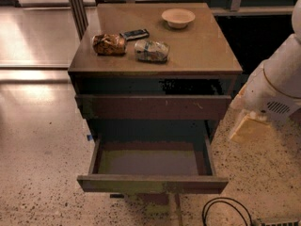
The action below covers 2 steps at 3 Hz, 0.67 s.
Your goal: Close middle drawer
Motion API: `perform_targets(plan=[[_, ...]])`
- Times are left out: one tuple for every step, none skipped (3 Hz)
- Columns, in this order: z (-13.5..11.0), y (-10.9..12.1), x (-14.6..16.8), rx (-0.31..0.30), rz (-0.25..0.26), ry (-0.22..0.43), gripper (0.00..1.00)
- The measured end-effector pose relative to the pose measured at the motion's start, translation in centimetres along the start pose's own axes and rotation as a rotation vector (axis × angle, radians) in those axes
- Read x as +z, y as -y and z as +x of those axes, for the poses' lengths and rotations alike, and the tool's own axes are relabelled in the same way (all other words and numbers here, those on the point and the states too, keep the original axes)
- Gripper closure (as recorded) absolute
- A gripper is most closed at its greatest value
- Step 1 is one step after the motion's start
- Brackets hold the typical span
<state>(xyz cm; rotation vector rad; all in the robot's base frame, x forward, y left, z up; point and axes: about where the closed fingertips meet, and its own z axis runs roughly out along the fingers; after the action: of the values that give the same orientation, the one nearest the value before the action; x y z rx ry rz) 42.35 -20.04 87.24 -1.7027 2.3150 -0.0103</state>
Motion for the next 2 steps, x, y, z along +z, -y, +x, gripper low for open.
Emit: perform_targets(plan=[[0.00,0.00,0.00,0.000,0.000,0.000,0.65],[0.00,0.00,0.00,0.000,0.000,0.000,0.88]])
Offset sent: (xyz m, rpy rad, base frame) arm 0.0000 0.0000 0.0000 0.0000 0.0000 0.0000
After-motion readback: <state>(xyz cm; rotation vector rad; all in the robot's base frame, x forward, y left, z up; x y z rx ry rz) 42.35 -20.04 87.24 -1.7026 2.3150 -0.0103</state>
